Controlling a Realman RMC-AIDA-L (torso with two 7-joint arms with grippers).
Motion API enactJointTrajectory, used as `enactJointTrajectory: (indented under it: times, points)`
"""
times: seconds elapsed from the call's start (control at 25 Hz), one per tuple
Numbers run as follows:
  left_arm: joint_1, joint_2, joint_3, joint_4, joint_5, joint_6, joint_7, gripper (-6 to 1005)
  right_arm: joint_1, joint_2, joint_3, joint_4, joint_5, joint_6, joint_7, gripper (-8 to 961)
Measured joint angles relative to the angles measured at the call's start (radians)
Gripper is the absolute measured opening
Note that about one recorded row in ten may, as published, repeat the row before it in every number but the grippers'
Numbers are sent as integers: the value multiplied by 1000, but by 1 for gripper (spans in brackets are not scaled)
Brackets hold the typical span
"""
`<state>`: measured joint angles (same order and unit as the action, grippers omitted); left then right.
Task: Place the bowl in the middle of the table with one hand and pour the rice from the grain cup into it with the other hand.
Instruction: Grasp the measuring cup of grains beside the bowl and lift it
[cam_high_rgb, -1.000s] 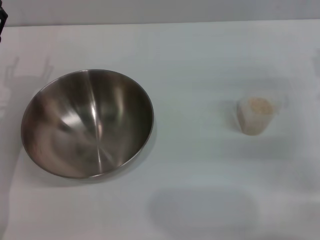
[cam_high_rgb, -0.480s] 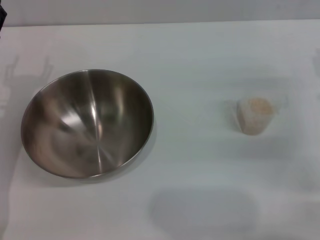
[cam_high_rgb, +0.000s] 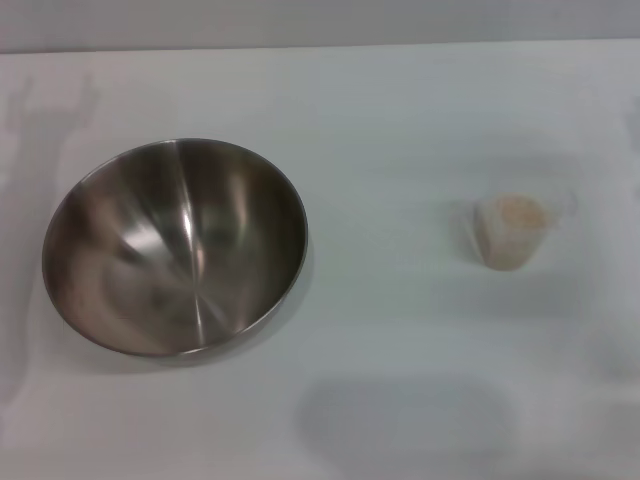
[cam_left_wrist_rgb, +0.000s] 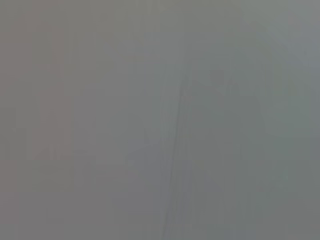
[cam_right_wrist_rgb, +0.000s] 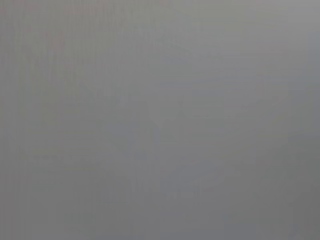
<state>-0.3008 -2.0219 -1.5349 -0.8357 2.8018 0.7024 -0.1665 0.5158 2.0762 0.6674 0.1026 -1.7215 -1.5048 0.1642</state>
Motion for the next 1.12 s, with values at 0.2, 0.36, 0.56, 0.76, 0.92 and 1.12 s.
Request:
enactJointTrajectory:
  times: [0.2,0.36,0.56,0.76,0.92,1.12]
  points:
    - [8,27,-119,-416,1,-725,17,797,5,0,0,0,0,0,0,763]
    - [8,22,-166,-573,-3,-1006,57,793,7,-1,0,-1,-1,0,0,762]
    - [7,-29,-258,-828,-12,-1456,206,789,7,-1,-6,0,-2,-30,0,762]
    - [-11,-34,-308,-944,-92,-1745,292,784,7,-1,-8,1,-2,-50,0,762]
    - [-46,-35,-345,-973,-136,-1944,351,780,8,-1,-8,2,-3,-51,0,762]
    - [-112,-36,-345,-969,-113,-2163,365,776,8,-1,-6,2,-3,-51,0,762]
